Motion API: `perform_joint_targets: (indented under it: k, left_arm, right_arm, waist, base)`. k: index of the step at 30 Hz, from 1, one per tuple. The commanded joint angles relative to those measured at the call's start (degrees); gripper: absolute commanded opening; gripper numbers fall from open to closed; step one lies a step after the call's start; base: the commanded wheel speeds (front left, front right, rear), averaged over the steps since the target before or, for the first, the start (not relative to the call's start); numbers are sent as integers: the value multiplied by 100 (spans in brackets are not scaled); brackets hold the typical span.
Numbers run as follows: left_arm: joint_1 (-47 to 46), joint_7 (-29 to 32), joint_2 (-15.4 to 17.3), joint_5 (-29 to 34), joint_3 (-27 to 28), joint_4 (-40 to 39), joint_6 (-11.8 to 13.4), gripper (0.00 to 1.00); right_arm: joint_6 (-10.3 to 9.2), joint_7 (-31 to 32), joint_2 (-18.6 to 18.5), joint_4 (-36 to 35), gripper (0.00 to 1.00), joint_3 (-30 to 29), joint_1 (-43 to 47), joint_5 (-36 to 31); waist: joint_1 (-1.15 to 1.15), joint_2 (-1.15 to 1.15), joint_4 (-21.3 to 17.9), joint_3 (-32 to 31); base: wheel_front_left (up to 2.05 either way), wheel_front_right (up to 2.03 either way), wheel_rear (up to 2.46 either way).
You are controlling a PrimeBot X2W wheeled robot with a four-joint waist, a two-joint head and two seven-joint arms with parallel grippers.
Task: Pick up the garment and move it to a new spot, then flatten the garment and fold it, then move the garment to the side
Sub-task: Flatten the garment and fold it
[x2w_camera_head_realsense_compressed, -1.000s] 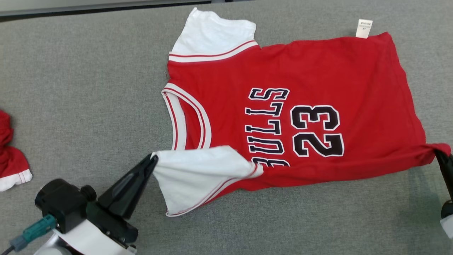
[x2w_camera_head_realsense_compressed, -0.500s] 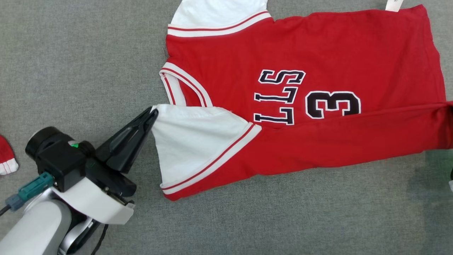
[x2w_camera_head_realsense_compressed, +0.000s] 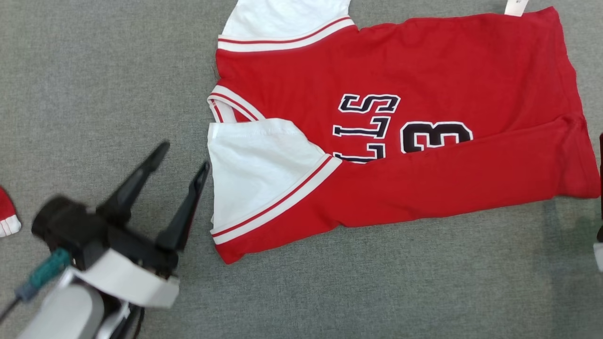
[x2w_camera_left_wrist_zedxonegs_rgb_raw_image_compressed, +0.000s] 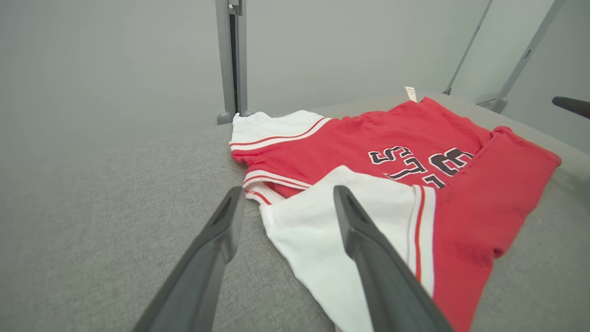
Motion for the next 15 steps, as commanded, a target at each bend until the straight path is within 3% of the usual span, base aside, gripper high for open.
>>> perform_joint_targets:
  k: [1,7,15]
  left_arm:
    - [136,-34,-9,-53,28,-43,74,100]
    - [1384,174,-98,-469,-132,-414,470,100]
    - [1539,842,-134,-898,-409,-321,432,100]
  right_arm:
    - [-6,-89,25,-17,100,-10,106,-50]
    - [-6,-423,227,75,100,-143,555,-146]
    - [-5,-451,306,347,100,102,454,-26]
  waist:
    - [0,0,-23,-36]
    - [0,0,-9,-192]
    - [0,0,26,-256]
  base:
    - [0,0,0]
    - [0,0,0]
    - [0,0,0]
